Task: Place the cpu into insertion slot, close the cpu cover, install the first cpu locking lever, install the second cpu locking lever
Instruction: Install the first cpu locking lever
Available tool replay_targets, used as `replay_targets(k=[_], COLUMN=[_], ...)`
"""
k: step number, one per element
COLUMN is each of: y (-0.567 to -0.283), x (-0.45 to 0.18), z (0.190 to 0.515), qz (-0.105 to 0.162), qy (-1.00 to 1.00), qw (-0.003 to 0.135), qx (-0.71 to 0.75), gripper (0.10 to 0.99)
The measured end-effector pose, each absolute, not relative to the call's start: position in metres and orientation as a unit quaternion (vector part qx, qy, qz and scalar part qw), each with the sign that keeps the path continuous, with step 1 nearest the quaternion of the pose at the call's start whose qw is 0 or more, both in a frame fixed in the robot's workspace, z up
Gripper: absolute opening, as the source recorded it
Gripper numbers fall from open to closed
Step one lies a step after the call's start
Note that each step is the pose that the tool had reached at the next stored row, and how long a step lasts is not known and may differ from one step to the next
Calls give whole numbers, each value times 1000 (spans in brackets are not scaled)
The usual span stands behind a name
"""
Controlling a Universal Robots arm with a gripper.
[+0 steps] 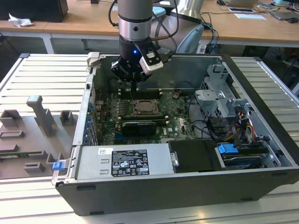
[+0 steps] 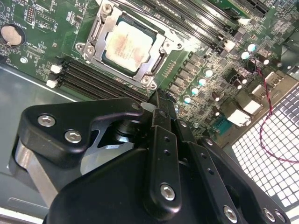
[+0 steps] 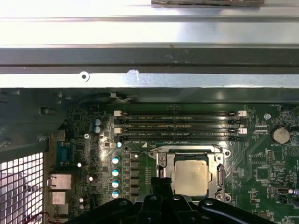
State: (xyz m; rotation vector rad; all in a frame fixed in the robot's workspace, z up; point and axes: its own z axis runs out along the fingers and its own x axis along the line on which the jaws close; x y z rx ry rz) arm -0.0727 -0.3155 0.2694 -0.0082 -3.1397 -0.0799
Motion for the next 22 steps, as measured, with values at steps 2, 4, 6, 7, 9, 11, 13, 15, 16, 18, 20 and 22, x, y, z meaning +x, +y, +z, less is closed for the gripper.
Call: replay_targets(k=[2,4,6,7,9,11,13,15,16,18,20,22], y=[-315,-315,-315,-315,-315,-315,-315,-315,-316,-316,-315,-315], x=[-73,-74,-74,-74,-74,-74,-75,-76,-78,-82,-87,-89], z=[269,269,269,269,269,269,269,269,269,269,268,268], qz=[-25,-25,-25,-25,-25,-25,-25,-25,-25,-25,-25,-26], qy=[-1000,-1000,-1000,-1000,-1000,-1000,-1000,-1000,-1000,-1000,-1000,-1000], qw=[0,0,0,0,0,0,0,0,0,0,0,0], qx=[-3,-3,-3,-3,-3,-3,-3,-3,-3,-3,-3,-3], gripper=[106,106,106,106,106,106,106,106,106,106,106,106])
